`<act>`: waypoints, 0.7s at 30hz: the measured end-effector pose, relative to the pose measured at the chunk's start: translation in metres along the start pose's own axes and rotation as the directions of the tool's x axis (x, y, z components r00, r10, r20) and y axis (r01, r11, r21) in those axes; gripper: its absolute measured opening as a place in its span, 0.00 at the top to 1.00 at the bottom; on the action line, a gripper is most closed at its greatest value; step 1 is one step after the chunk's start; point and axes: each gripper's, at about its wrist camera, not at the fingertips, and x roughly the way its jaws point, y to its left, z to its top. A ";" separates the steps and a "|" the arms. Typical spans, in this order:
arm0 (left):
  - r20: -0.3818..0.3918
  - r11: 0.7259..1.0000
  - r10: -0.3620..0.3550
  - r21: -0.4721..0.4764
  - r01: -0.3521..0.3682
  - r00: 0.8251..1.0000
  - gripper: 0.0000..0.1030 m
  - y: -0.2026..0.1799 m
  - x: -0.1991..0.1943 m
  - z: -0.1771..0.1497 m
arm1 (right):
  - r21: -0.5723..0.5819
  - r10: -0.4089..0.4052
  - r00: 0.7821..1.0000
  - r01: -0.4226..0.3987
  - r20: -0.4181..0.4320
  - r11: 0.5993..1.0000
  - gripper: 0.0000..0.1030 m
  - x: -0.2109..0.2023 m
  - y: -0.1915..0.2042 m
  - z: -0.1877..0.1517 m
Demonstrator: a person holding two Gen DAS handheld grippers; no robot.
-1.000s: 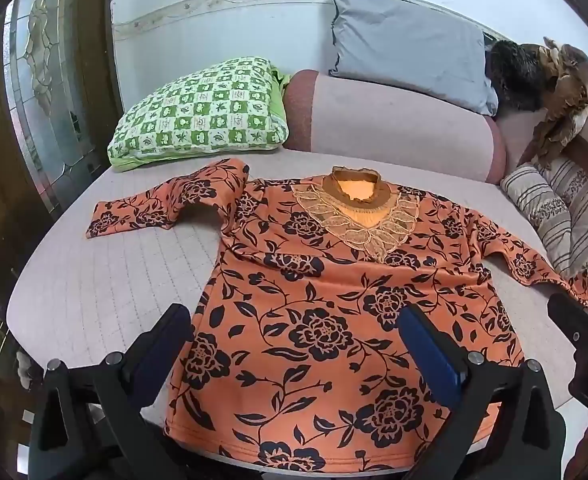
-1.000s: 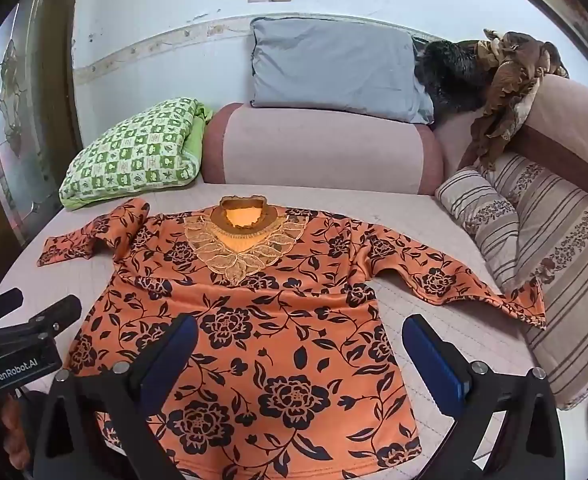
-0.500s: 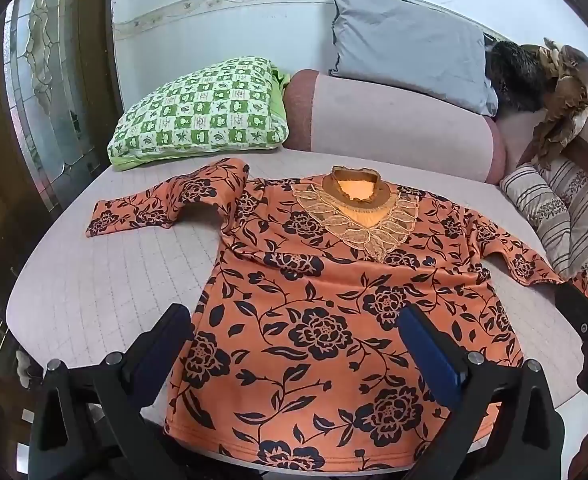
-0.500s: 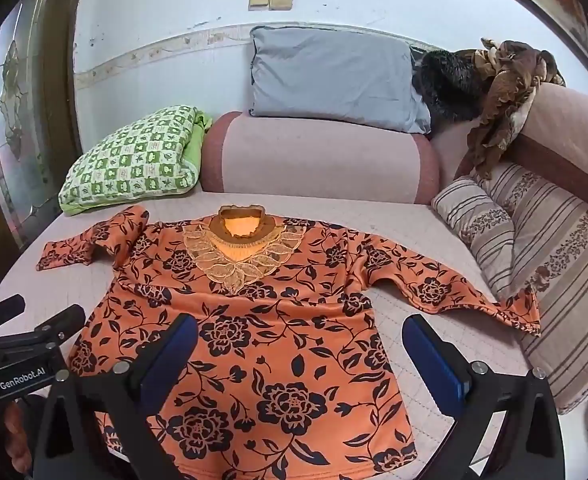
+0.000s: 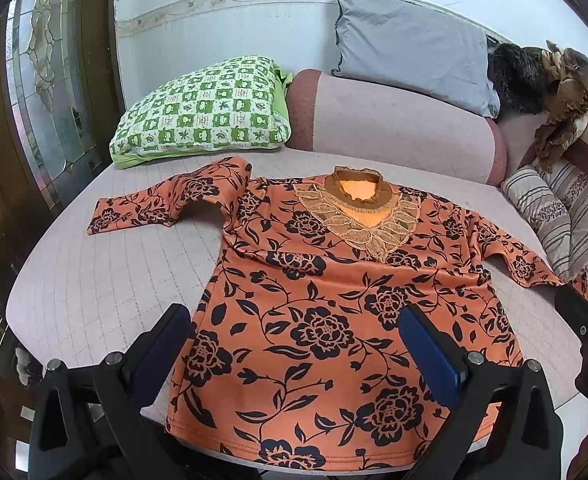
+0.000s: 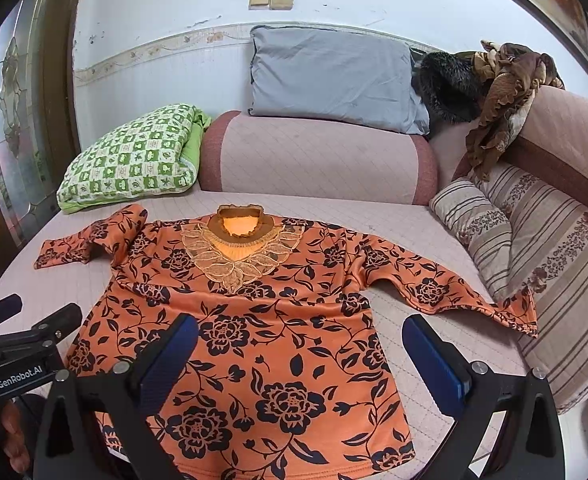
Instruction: Fold small clothes
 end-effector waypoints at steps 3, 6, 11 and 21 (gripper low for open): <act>0.000 1.000 0.000 0.000 0.000 1.000 0.00 0.000 0.000 0.000 | 0.000 0.003 1.000 -0.003 0.000 1.000 0.00 0.000 0.001 0.001; 0.001 1.000 -0.001 -0.005 0.001 1.000 0.00 0.000 0.000 0.000 | -0.002 0.001 1.000 -0.001 0.005 1.000 0.00 -0.001 0.001 0.002; 0.005 1.000 0.004 -0.002 -0.004 1.000 0.00 0.001 -0.001 0.000 | -0.002 0.004 1.000 -0.004 0.004 1.000 0.00 0.000 0.003 0.002; 0.008 1.000 0.008 0.001 -0.008 1.000 0.00 0.001 -0.003 0.001 | -0.006 0.007 1.000 -0.007 0.012 1.000 0.00 -0.003 0.005 0.002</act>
